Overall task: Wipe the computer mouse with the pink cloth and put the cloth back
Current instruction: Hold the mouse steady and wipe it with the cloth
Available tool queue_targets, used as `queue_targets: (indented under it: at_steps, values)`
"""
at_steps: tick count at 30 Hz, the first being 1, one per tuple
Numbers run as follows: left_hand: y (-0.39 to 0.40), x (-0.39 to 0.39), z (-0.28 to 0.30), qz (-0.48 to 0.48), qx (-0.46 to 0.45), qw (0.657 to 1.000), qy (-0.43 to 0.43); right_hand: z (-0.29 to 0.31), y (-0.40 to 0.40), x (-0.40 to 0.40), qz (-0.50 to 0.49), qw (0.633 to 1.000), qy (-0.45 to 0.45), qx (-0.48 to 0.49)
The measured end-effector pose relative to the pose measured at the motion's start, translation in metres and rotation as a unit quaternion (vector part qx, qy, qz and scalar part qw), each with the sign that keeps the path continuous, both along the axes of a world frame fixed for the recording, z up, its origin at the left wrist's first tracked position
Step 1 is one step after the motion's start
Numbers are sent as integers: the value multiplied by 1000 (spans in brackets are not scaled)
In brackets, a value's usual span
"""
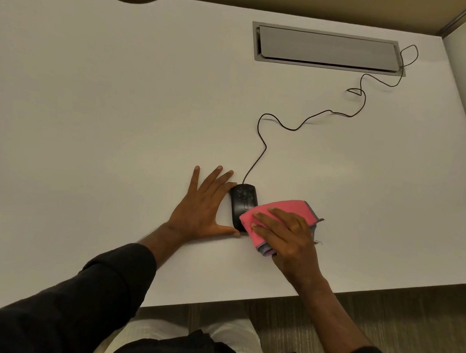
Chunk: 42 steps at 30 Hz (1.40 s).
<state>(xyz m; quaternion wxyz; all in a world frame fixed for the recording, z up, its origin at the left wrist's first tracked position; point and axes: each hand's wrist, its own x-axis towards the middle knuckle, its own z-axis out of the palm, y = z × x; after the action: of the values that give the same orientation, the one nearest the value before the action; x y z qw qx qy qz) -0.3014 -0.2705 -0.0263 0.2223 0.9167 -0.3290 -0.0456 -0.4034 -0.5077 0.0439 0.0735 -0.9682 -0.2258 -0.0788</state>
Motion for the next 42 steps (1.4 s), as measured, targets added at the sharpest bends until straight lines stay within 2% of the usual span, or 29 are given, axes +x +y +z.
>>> queue_targets:
  at_steps: [6,13,19,25,33,38,42]
  values:
    - [1,0,-1,-4,-5,1000,-5,0,16,10,44,999,21,-14]
    - [1,1,-4,-7,14,1000,-6,-4,-18,-21,16,998,56,-22]
    - [1,1,-2,-3,7,1000,-3,5,-8,-4,-1,1000,15,7]
    - [0,0,-1,-4,2,1000,-4,4,13,3,71,996,50,-14]
    - [1,1,-2,-3,6,1000,-6,4,-11,-7,8,999,42,-1]
    - [1,-1,0,0,-10,1000,2,0,6,16,47,998,40,-8]
    - [1,0,-1,-2,-7,1000,-6,-7,-3,2,54,996,65,-12]
